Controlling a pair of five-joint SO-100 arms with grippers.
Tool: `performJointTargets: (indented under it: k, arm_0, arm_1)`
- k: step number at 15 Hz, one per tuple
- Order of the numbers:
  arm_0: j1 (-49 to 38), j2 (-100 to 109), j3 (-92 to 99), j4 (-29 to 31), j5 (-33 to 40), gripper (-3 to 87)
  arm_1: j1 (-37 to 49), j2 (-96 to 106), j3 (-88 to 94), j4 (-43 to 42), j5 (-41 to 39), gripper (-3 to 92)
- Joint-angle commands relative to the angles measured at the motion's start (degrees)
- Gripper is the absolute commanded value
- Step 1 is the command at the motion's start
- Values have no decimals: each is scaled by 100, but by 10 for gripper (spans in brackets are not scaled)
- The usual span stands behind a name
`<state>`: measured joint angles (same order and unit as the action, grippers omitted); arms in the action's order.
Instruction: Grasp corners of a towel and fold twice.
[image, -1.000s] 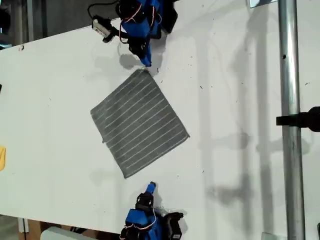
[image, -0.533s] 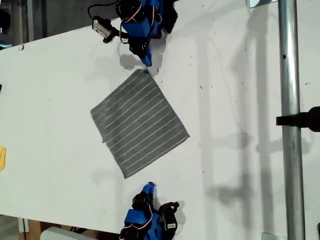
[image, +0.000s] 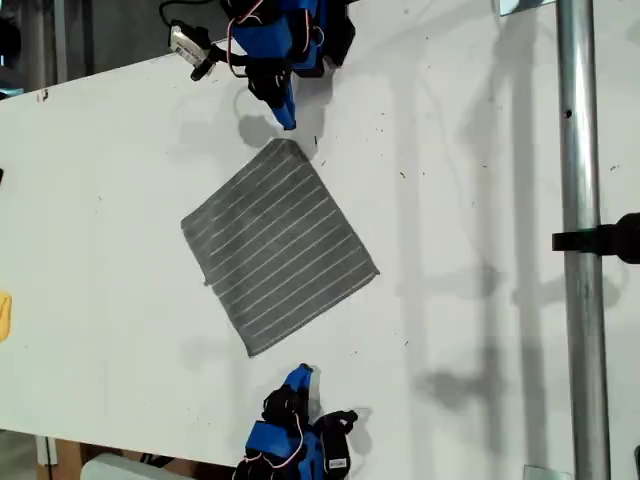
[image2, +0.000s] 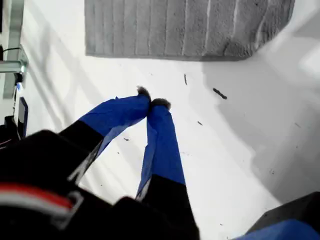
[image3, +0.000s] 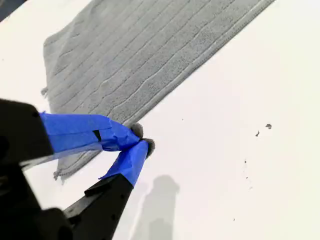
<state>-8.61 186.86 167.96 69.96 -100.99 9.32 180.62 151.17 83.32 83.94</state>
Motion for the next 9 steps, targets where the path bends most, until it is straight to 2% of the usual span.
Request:
performJointTargets:
  k: [1, 5, 6, 9]
  arm_0:
    - [369, -2338, -1758, -448, -88, -16]
    - [949, -5388, -4474, -448, 176, -16]
    - [1081, -5994, -5150, -299, 237, -16]
    - [1397, -7972, -7611, 677, 475, -16]
  arm_1:
    - [62, -1072, -1187, -97, -448, -3]
    - [352, -2628, -2628, 272, -1283, -3]
    - [457, -3059, -3067, 483, -1521, -3]
    - [791, -3885, -4034, 914, -2057, -3]
